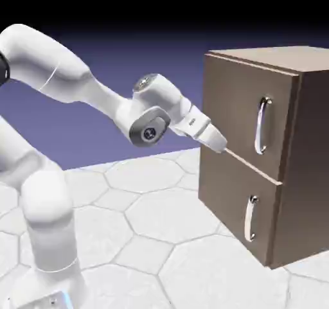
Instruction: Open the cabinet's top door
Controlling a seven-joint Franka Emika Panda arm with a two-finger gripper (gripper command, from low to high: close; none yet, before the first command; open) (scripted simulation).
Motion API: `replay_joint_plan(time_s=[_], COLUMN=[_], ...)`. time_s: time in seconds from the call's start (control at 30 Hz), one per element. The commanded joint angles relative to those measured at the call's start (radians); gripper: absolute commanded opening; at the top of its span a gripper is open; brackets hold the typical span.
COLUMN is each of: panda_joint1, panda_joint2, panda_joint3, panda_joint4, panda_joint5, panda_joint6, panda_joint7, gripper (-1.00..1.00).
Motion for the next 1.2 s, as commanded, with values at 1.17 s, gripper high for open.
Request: replay_joint_plan(time_s=[1.17], panda_joint1=[0.583], panda_joint2=[-0.347], panda_joint3=[-0.666], panda_joint4=[0.164], panda_joint5=[-1.566], panda_joint6=[-0.189], panda_joint7=[1.014], gripper=[0.00])
